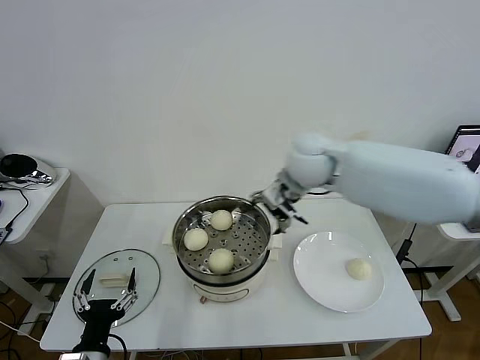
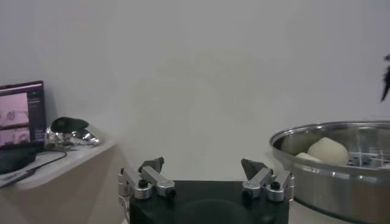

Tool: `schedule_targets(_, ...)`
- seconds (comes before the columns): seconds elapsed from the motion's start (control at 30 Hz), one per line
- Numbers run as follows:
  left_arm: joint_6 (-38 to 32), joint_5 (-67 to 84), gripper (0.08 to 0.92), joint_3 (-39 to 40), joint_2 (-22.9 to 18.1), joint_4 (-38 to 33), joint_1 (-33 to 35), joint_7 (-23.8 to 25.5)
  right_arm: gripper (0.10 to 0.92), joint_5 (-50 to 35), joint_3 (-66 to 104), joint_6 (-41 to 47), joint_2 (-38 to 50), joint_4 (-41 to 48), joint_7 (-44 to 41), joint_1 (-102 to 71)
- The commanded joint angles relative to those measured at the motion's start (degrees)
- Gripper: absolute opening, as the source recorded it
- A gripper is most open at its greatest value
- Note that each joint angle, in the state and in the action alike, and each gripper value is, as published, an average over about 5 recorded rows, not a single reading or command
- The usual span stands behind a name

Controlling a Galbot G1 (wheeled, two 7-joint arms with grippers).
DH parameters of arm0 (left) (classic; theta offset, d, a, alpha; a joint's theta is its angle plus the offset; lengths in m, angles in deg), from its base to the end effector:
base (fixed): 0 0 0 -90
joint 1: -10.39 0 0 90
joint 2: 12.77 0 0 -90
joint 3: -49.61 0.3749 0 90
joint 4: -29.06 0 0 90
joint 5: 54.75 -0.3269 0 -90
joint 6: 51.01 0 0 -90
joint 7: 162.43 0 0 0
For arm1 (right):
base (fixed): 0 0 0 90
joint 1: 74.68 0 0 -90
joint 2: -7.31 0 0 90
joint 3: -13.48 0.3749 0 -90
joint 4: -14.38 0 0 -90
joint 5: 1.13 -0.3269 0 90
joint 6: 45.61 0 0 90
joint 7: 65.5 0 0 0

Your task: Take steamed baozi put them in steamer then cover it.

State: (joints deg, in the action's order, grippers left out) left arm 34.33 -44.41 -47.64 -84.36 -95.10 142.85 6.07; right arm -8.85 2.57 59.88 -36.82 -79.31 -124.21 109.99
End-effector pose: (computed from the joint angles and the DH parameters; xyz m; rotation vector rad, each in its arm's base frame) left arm 0.0827 0.0928 -0.3071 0.1639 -3.0934 -0.2329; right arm 0.4798 -0.0309 -0.0228 1.5231 -1.3057 1.8207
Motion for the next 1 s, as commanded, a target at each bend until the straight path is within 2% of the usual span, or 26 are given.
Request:
schedule_targets(0.03, 0.01, -0.13, 0.823, 0.63, 0.06, 0.17, -0.08, 0.02, 0.823, 8.59, 7.48, 7.81, 21.59, -3.57, -1.85, -10.67)
schedule_targets(0.23, -0.01, -0.33, 0.823, 0.72, 0.05, 0.22, 0.15, 0.02, 0.823, 14.86, 20.55, 3.87, 22.74, 1.43, -3.36, -26.74)
schedule_targets(0.53, -0.02, -0.56, 0.823, 0.18, -0.2, 0.5, 0.96, 0.0, 0.823, 19.89, 33.06, 0.67, 19.53, 9.65, -2.85, -43.74)
schedule_targets(1.0, 0.0, -0.99, 0.823, -0.47, -0.84, 0.03, 1.91, -0.03, 0.823, 23.68, 38.4, -2.3, 11.02, 20.61, -2.29, -48.94)
